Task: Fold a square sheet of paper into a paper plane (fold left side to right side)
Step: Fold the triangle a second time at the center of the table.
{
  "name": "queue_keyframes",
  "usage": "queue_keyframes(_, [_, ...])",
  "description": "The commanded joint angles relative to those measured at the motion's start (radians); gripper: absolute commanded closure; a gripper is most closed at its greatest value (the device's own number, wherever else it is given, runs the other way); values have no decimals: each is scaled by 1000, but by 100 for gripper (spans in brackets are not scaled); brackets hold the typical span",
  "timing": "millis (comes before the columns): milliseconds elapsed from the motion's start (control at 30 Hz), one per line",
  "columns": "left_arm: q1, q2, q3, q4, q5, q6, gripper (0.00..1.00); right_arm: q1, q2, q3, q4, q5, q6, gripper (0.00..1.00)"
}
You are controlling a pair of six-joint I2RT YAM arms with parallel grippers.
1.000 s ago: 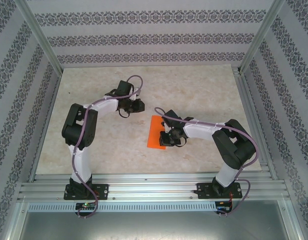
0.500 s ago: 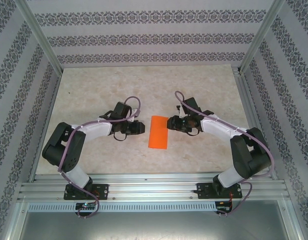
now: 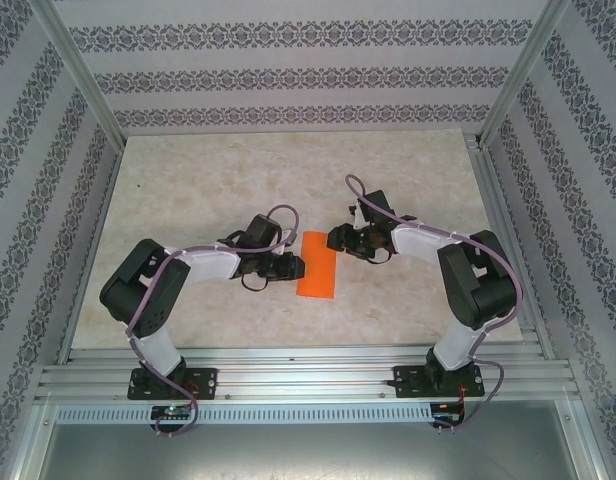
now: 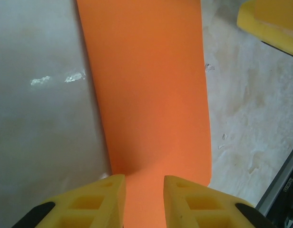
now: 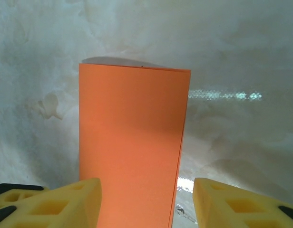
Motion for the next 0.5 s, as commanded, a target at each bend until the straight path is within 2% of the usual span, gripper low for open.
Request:
queue_keyframes(0, [-10, -2, 20, -13, -30, -12, 72, 16, -22, -24, -13, 1, 38, 47])
queue_keyframes(467, [-29, -5, 3, -71, -49, -1, 69, 119, -77, -94, -87, 53, 89, 52])
